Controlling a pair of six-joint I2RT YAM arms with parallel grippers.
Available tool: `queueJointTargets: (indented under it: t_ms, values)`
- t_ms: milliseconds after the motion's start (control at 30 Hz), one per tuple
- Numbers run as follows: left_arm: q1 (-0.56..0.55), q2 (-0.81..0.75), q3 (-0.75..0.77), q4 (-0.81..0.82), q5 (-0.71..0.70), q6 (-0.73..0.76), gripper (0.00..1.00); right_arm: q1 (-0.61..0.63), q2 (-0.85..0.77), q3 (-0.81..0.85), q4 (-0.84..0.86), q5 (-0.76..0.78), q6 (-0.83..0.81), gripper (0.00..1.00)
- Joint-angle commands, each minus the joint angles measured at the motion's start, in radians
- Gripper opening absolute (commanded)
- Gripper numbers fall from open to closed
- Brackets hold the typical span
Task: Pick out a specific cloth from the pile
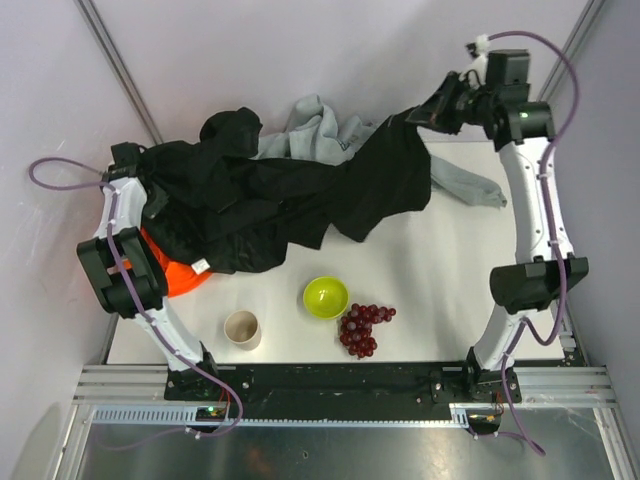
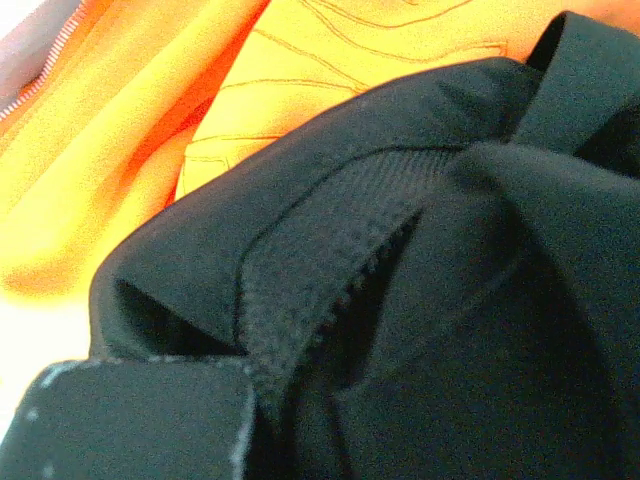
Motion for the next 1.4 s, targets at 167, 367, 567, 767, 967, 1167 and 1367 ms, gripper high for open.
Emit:
queueJointTargets:
  t_ms: [167, 367, 567, 767, 967, 1167, 1367]
  values:
    - [0.067, 0.001, 0.011, 0.024, -0.070, 0.011, 0.01, -0.156, -0.169, 0.048, 0.422, -0.268, 0.301, 0.00]
    - [0.072, -0.007, 0.026, 0.021, -0.041, 0.018, 0.01, -0.196, -0.201, 0.052, 0.665, -0.350, 0.475, 0.00]
    - [0.072, -0.053, 0.040, 0.021, 0.078, 0.013, 0.07, -0.263, -0.246, 0.048, 0.767, -0.349, 0.535, 0.00]
    - [0.036, -0.109, -0.004, 0.025, 0.314, -0.039, 0.27, -0.334, -0.291, -0.032, 0.744, -0.363, 0.511, 0.00]
    - [-0.059, -0.217, -0.020, 0.027, 0.359, 0.003, 0.68, -0.412, -0.332, -0.130, 0.764, -0.386, 0.515, 0.00]
    - [-0.157, -0.420, -0.068, 0.030, 0.260, 0.027, 0.98, -0.473, -0.347, -0.197, 0.759, -0.437, 0.487, 0.00]
    - [-0.264, -0.558, -0.048, 0.030, 0.133, 0.010, 1.00, -0.547, -0.370, -0.251, 0.727, -0.459, 0.462, 0.00]
